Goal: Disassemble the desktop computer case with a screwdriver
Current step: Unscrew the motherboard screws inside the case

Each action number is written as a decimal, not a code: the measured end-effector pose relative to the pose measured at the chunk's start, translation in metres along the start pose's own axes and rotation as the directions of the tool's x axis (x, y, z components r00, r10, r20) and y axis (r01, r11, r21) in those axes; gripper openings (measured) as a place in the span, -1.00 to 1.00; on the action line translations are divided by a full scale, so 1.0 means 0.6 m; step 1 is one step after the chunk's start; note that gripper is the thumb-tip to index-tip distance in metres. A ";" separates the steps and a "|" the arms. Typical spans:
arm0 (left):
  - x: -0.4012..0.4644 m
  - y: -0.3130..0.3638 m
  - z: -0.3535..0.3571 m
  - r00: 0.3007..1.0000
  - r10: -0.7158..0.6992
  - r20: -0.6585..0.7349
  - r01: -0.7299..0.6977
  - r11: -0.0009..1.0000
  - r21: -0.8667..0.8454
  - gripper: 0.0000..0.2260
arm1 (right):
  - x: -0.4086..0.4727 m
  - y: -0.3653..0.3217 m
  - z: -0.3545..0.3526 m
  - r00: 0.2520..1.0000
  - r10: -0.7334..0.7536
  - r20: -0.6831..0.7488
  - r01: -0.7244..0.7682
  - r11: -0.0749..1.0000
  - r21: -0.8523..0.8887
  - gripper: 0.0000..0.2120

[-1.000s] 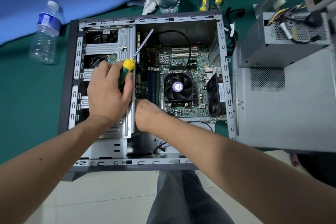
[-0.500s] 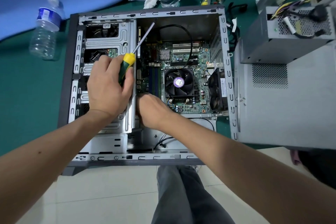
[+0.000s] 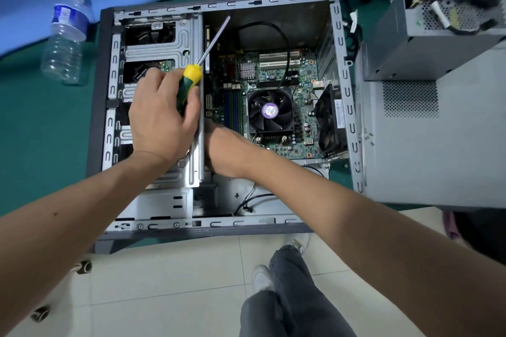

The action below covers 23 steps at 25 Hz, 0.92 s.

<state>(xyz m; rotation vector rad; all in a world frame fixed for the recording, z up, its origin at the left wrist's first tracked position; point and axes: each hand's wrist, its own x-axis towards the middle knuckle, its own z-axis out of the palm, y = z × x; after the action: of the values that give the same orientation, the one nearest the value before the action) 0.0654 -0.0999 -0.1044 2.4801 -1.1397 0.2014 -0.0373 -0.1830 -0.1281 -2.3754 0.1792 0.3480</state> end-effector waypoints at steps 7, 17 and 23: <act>-0.001 -0.001 0.001 1.000 0.022 -0.009 -0.023 0.999 -0.028 -0.68 | 0.006 0.011 -0.016 0.994 0.106 0.019 -0.106 0.993 0.058 -0.75; -0.002 -0.003 0.004 0.999 0.035 -0.033 -0.036 0.999 -0.030 -0.68 | 0.002 0.019 -0.022 0.998 0.063 -0.019 -0.062 0.996 0.058 -0.71; -0.001 -0.001 0.004 0.999 0.033 -0.029 -0.034 0.999 -0.020 -0.67 | 0.008 0.016 -0.010 0.999 0.040 0.018 -0.038 0.996 -0.082 -0.83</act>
<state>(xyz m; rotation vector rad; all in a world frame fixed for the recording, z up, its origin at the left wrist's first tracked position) 0.0655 -0.1002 -0.1069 2.4335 -1.1659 0.2330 -0.0341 -0.1943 -0.1317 -2.4508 0.2058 0.4042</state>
